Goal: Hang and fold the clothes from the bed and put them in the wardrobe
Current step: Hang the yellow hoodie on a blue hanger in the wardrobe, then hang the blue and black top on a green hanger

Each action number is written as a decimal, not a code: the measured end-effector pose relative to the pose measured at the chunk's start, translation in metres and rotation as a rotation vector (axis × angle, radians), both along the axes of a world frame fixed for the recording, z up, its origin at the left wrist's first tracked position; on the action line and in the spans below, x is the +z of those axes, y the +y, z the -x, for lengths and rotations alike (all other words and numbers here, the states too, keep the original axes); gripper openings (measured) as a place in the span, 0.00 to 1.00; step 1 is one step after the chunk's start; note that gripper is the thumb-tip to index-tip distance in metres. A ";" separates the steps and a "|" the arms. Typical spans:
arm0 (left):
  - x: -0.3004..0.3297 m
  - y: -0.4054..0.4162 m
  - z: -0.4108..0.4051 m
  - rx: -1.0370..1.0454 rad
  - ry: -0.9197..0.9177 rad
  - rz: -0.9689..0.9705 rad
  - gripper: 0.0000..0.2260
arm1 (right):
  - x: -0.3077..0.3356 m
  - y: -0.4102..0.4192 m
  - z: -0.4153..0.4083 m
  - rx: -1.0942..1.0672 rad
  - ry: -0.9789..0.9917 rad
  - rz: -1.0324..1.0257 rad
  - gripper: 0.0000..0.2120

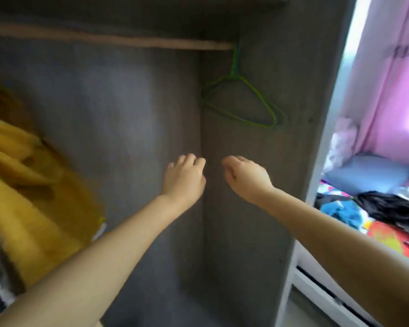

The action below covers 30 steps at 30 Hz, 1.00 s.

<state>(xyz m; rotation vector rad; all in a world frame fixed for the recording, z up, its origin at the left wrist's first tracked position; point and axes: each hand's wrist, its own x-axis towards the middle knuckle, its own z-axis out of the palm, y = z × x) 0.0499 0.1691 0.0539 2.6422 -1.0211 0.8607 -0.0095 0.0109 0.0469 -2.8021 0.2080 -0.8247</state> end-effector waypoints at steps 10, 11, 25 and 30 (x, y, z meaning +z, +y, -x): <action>-0.152 -0.227 0.159 -0.535 0.329 -0.122 0.14 | -0.145 -0.187 0.225 -0.461 0.227 -0.202 0.16; -0.164 -0.248 0.177 -0.550 0.375 -0.164 0.14 | -0.157 -0.204 0.252 -0.497 0.248 -0.216 0.16; -0.244 -0.444 0.304 -0.720 0.602 -0.331 0.16 | -0.238 -0.349 0.444 -0.754 0.473 -0.402 0.15; -0.258 -0.489 0.272 -0.690 0.625 -0.342 0.16 | -0.248 -0.399 0.405 -0.717 0.530 -0.414 0.16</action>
